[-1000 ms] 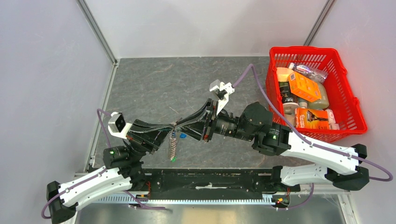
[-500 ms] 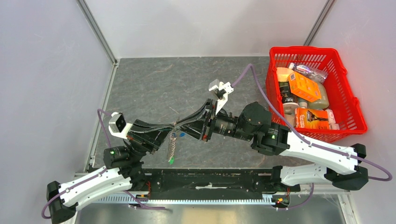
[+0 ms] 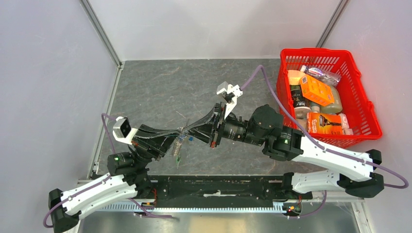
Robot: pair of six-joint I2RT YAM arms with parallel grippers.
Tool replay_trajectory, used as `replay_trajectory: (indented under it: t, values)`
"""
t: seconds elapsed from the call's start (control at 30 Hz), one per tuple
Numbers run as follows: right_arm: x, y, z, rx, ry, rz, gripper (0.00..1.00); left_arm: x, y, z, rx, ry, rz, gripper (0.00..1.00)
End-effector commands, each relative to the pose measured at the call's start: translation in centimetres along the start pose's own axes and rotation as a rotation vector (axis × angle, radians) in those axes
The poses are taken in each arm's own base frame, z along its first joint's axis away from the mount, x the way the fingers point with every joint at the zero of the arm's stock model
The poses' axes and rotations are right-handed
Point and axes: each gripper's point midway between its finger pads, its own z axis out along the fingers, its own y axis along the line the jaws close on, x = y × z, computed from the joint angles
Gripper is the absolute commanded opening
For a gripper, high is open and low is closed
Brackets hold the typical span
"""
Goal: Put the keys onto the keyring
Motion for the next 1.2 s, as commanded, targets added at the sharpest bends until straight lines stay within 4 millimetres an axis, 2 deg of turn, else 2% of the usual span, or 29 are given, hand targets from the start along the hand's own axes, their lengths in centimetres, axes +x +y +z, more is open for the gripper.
replay_trajectory:
  t: [0.0, 0.27, 0.5, 0.7, 0.8, 0.97, 1.17]
  values:
    - [-0.9, 1.6, -0.8, -0.052, 0.025, -0.054, 0.00, 0.5, -0.1, 0.1, -0.023, 0.053, -0.031, 0.03]
    - [-0.8, 2.2, -4.1, -0.052, 0.110, -0.119, 0.00, 1.2, -0.1, -0.7, -0.109, 0.177, -0.008, 0.21]
    - [0.4, 3.1, -6.8, -0.081, 0.291, -0.171, 0.00, 1.5, -1.0, -0.5, -0.148, 0.311, 0.009, 0.25]
    - [2.4, 4.0, -8.2, -0.142, 0.475, -0.182, 0.00, 3.6, -2.9, 0.2, -0.116, 0.512, -0.061, 0.25]
    - [3.1, 4.8, -8.7, -0.193, 0.545, -0.183, 0.00, 4.3, -3.6, 0.4, -0.117, 0.602, -0.109, 0.25]
    - [4.0, 5.2, -8.7, -0.233, 0.628, -0.178, 0.00, 6.7, -2.8, -0.4, -0.186, 0.756, -0.189, 0.26]
    - [4.0, 5.6, -8.4, -0.264, 0.638, -0.183, 0.00, 7.2, -3.5, -1.3, -0.173, 0.803, -0.233, 0.27]
